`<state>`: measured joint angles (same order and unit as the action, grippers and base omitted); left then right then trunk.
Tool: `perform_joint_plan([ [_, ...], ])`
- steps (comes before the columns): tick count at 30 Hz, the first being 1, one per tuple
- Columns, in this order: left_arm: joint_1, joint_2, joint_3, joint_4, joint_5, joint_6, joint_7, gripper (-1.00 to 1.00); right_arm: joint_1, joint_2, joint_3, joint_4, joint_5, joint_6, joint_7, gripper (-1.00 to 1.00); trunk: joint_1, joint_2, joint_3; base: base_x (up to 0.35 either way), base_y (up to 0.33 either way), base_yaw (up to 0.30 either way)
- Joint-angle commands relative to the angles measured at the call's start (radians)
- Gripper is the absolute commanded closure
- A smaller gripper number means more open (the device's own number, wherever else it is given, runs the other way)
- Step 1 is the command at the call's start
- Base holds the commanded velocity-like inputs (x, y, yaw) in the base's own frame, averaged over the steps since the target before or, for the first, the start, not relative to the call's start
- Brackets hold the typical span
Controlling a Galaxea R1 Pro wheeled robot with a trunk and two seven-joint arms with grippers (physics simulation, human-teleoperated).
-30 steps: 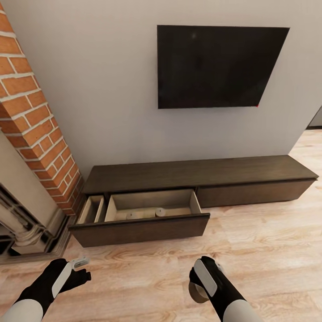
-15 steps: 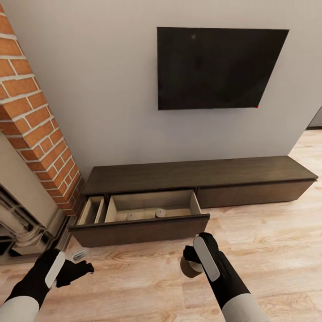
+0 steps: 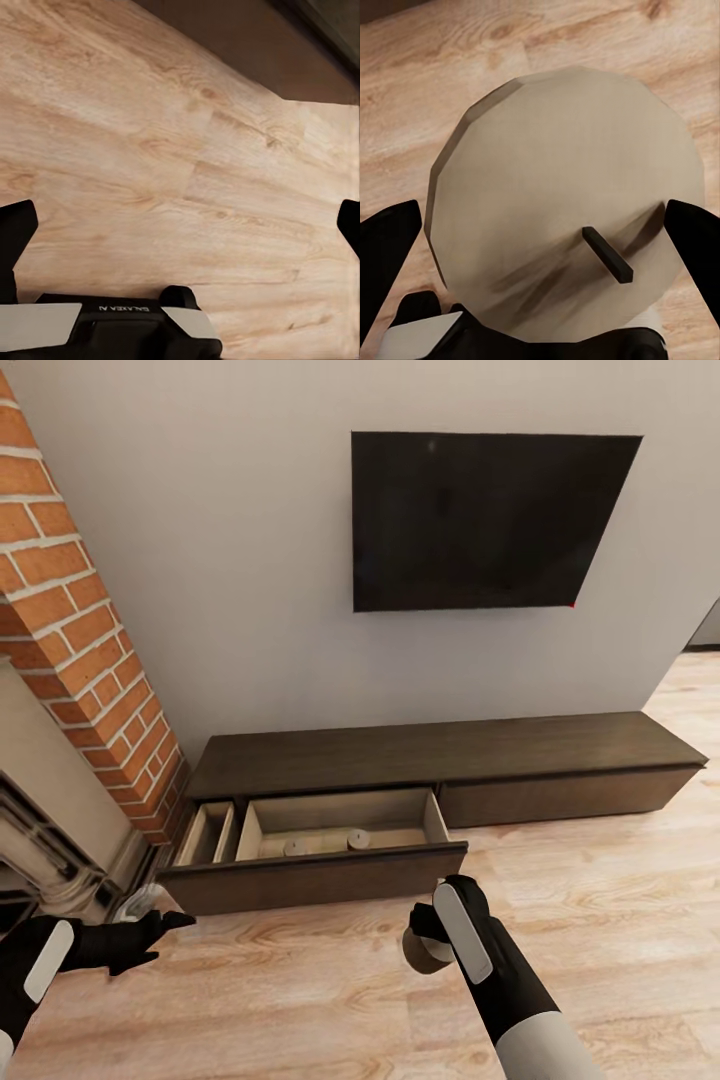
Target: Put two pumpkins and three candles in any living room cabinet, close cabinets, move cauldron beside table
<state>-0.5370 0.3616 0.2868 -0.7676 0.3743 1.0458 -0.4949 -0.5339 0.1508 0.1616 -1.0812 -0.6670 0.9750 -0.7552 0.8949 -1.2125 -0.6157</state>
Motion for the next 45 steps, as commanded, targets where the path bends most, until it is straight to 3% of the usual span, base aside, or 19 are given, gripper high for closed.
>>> perform_joint_plan([
  [1,0.000,0.002,0.001,0.000,-0.001,-0.001,-0.014,-1.00,0.000,0.000,0.000,-0.001,-0.001,-0.003,0.001,1.00,-0.004,0.007,0.003,0.000,0.000,0.000],
  [9,-0.006,0.004,0.003,-0.007,0.002,-0.004,-0.040,-1.00,0.000,-0.005,-0.002,-0.003,0.001,-0.032,0.002,1.00,-0.035,0.063,0.028,0.000,0.000,0.000],
  [19,-0.008,0.005,0.004,-0.013,0.004,-0.005,-0.045,-1.00,0.002,-0.003,0.005,-0.003,0.001,-0.036,0.002,1.00,-0.035,0.063,0.028,0.051,0.000,0.000],
  [37,-0.008,0.003,0.003,-0.013,0.005,-0.004,-0.045,-1.00,0.002,-0.001,0.008,-0.004,0.000,-0.050,0.003,1.00,-0.035,0.063,0.028,0.308,-0.012,0.004],
  [45,-0.008,0.002,0.002,-0.012,0.005,-0.004,-0.045,-1.00,0.002,0.000,0.008,-0.003,0.000,-0.049,0.003,1.00,-0.035,0.063,0.028,0.267,-0.131,0.201],
])
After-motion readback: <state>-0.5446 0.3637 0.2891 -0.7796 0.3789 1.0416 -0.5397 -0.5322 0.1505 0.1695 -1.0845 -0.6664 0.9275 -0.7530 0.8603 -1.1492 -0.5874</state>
